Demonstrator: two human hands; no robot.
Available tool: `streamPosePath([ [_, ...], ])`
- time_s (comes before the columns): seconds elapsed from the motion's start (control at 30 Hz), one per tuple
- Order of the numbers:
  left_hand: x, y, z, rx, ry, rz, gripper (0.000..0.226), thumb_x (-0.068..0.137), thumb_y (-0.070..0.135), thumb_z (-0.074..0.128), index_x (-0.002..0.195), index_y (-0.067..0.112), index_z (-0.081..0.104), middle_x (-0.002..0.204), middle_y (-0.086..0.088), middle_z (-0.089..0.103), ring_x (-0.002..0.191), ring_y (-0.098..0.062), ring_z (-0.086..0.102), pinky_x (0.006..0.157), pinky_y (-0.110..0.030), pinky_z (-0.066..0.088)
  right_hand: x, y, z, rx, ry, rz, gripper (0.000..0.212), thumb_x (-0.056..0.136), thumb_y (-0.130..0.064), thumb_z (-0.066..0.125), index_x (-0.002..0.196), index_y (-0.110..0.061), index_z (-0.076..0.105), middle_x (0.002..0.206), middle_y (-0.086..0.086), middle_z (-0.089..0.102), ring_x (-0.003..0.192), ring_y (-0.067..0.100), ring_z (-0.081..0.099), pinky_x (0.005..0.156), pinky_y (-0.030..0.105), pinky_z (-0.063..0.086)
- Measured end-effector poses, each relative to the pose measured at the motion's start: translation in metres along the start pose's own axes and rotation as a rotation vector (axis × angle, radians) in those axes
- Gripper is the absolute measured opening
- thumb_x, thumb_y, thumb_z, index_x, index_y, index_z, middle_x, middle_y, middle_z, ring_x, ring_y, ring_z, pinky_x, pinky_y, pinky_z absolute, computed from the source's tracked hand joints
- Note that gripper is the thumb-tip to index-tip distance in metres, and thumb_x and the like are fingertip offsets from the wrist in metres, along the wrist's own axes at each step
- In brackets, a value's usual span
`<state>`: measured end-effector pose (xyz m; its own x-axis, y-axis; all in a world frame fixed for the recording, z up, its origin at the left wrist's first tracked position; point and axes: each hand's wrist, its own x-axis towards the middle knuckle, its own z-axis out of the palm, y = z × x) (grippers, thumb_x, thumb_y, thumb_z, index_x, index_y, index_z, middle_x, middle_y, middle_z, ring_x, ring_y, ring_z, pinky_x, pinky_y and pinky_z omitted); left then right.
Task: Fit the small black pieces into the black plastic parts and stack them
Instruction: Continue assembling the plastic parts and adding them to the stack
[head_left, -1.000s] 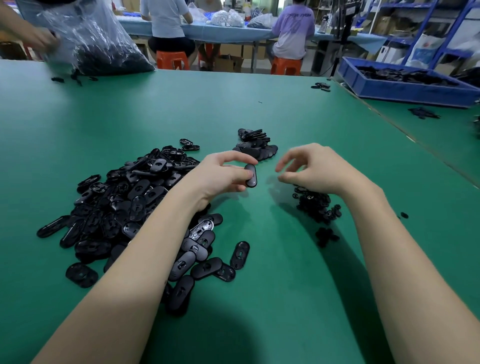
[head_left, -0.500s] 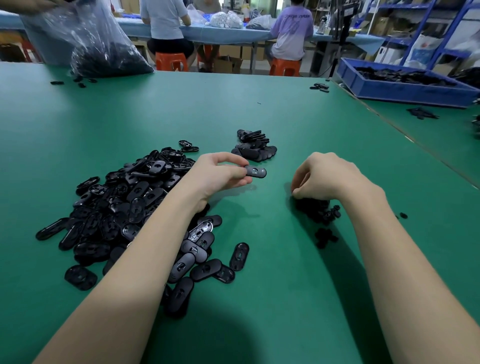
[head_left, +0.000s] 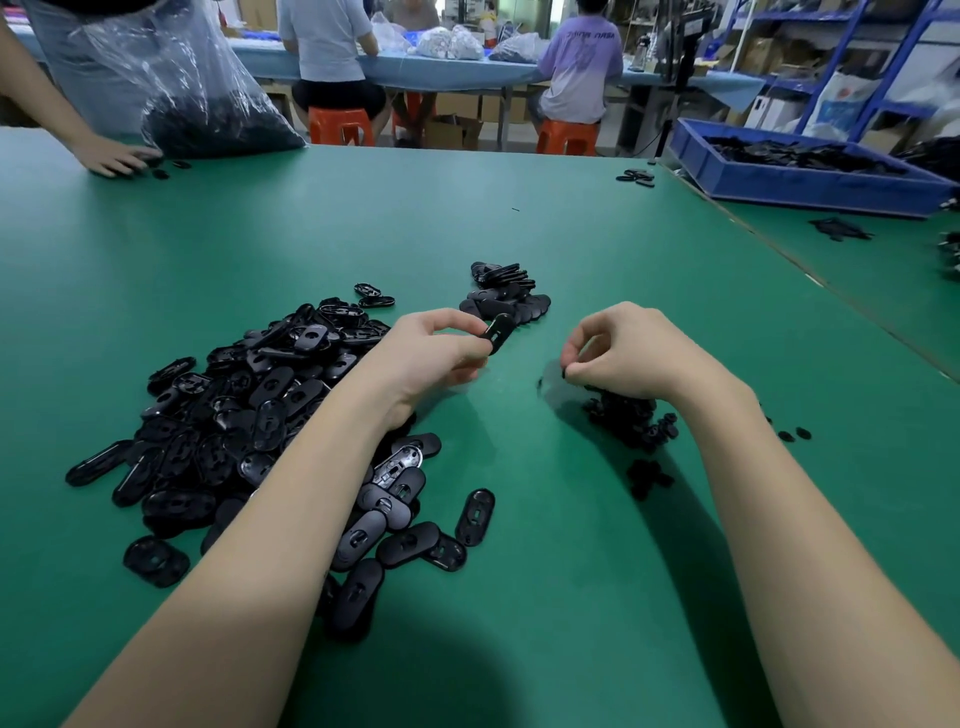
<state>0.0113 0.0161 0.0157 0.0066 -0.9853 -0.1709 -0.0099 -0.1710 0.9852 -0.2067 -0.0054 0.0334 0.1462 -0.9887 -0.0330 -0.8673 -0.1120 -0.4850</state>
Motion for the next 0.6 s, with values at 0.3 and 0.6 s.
streamPosePath([
  [0.3, -0.004, 0.002, 0.004, -0.126, -0.027, 0.071, 0.032, 0.085, -0.014, 0.066, 0.106, 0.01, 0.065, 0.088, -0.017, 0.071, 0.077, -0.024, 0.072, 0.072, -0.026, 0.062, -0.007, -0.031, 0.009, 0.626, -0.019, 0.009, 0.01, 0.083, -0.022, 0.08, 0.077, -0.028, 0.074, 0.073, -0.007, 0.06, 0.061, 0.012, 0.042, 0.044, 0.015, 0.03],
  [0.6, -0.003, 0.002, 0.005, 0.023, -0.064, 0.174, 0.029, 0.093, -0.002, 0.064, 0.117, 0.013, 0.069, 0.089, -0.016, 0.077, 0.08, -0.02, 0.075, 0.074, -0.025, 0.061, -0.003, -0.032, 0.018, 0.683, 0.016, 0.107, 0.003, 0.076, -0.031, 0.082, 0.076, -0.03, 0.079, 0.073, -0.01, 0.07, 0.051, 0.003, 0.044, 0.041, 0.016, 0.029],
])
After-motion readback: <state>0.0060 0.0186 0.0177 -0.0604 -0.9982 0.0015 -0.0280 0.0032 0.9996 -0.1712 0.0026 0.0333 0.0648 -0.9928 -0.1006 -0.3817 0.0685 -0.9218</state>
